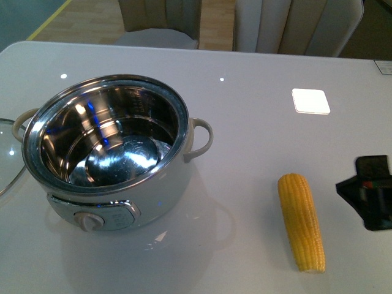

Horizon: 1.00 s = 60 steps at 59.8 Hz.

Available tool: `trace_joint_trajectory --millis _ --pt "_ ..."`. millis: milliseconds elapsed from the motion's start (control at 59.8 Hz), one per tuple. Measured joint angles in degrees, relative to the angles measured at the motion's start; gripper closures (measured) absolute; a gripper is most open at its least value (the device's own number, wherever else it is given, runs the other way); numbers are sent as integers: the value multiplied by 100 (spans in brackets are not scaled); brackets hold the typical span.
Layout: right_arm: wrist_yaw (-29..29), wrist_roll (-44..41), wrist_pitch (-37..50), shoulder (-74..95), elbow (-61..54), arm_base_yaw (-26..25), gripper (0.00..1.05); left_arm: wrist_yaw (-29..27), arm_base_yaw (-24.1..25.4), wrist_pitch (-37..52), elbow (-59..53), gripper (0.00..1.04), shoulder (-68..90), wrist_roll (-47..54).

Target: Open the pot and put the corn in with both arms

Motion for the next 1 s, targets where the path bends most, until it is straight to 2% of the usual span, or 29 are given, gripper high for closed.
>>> trace_joint_trajectory --millis 134,418,685,903,1003 --pt "35 422 356 1016 378 140 9 2 0 0 0 7 0 2" --pt "11 752 817 2378 811 245 9 2 0 0 0 7 0 2" --pt "212 577 787 3217 1104 417 9 0 0 0 0 7 0 2" --pt "122 354 614 3585 1274 553 9 2 0 0 0 7 0 2" --pt "120 304 573 3654 1279 599 20 2 0 0 0 7 0 0"
